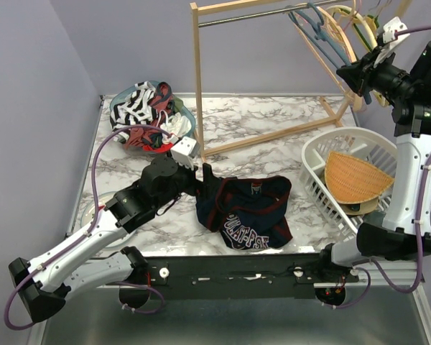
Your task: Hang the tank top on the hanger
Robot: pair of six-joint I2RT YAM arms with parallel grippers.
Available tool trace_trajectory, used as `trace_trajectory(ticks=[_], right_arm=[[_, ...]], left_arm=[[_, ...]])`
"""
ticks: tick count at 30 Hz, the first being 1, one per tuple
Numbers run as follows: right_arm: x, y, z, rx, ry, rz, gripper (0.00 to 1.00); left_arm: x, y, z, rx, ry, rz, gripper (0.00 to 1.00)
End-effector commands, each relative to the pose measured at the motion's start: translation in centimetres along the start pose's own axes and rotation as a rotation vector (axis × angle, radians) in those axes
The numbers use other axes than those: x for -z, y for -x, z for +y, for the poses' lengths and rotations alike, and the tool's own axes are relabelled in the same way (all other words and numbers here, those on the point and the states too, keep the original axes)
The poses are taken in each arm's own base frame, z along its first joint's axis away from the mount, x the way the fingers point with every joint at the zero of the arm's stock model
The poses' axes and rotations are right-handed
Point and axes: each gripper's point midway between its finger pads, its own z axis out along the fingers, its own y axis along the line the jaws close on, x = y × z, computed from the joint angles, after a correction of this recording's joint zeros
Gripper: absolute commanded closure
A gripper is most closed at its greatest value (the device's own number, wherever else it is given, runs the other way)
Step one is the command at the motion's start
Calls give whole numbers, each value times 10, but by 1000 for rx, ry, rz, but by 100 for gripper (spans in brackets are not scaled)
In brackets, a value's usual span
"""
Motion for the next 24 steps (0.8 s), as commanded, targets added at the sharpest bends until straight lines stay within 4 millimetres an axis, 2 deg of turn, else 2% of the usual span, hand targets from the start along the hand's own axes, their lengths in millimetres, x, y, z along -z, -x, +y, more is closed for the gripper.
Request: trace_trajectory(ticks=[1,3,4,5,10,14,15,17,20,24], right_arm=[[13,10,33,25,107,-61,100],[18,5,45,17,135,-60,99],[26,10,56,32,153,-75,100],[27,-2,62,17,173,-56,100],[49,-24,103,-3,269,-25,100],[71,-55,136,7,321,37,100],[80,-57,146,26,327,38,99],[91,-82,163,32,360,84,99],[110,-108,192,64,415,113,100],[133,-131,230,97,522,116,100]], left_arm=[[4,19,-8,-68,-42,-18,1],[6,22,-10,-102,-54,-20,1],[6,23,-10,-119,-57,-21,1],[8,26,-12,-162,-74,-25,1],[13,33,-16,-313,-124,-40,1],[22,42,-26,-468,-204,-94,2],[27,44,-30,-534,-241,-122,2],[32,45,-34,-600,-273,-150,2],[40,45,-36,-736,-314,-196,1],[46,46,-36,-838,-328,-233,1]])
